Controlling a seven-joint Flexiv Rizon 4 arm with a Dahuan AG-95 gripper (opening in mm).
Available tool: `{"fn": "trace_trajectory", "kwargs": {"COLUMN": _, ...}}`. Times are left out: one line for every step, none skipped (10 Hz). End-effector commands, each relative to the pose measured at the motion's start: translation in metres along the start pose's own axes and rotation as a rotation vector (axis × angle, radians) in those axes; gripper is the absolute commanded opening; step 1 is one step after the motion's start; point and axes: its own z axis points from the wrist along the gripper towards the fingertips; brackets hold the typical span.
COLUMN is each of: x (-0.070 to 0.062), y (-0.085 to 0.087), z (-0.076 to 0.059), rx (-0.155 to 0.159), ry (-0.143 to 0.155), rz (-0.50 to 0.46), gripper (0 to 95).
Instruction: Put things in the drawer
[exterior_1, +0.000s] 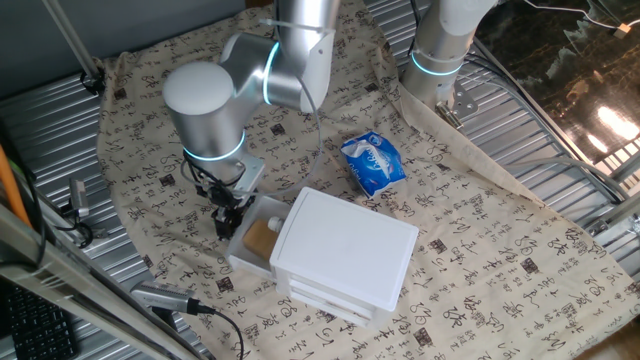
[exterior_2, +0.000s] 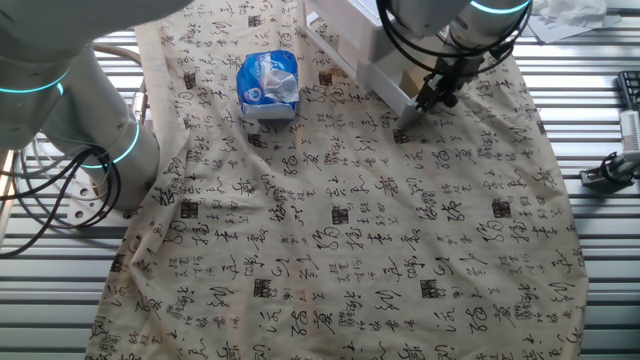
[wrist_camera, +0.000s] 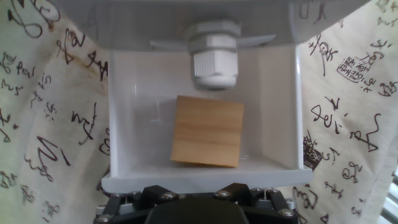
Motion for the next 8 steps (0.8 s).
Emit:
{"fn": "trace_trajectory", "kwargs": {"x": -0.002, "y": 0.0008, "z": 0.0016, "rx": 0.007, "ry": 0.004, "rz": 0.008, "gripper": 76.0}}
{"fn": "trace_trajectory", "kwargs": {"x": -0.0028, "y": 0.0007, "z": 0.0016, "rx": 0.008, "ry": 0.003, "rz": 0.007, "gripper": 76.0}}
{"fn": "trace_trajectory", "kwargs": {"x": -0.0032, "y": 0.0005, "z": 0.0008, "rx": 0.007, "ry": 0.004, "rz": 0.005, "gripper": 76.0}}
{"fn": "trace_trajectory", "kwargs": {"x": -0.0035, "y": 0.0003, "z": 0.0006, "rx": 0.006, "ry": 0.001, "rz": 0.006, "gripper": 76.0}}
{"fn": "trace_trajectory", "kwargs": {"x": -0.0045, "y": -0.0003, "z": 0.0007, "rx": 0.004, "ry": 0.001, "rz": 0.01, "gripper": 76.0}}
{"fn": "trace_trajectory", "kwargs": {"x": -0.0057, "y": -0.0004, "z": 0.0003, "rx": 0.002, "ry": 0.002, "rz": 0.017, "gripper": 76.0}}
{"fn": "trace_trajectory", "kwargs": {"x": -0.007, "y": -0.0005, "z": -0.0007, "rx": -0.001, "ry": 0.006, "rz": 0.022, "gripper": 76.0}}
{"fn": "trace_trajectory", "kwargs": {"x": -0.0077, "y": -0.0007, "z": -0.0013, "rx": -0.004, "ry": 0.006, "rz": 0.021, "gripper": 76.0}}
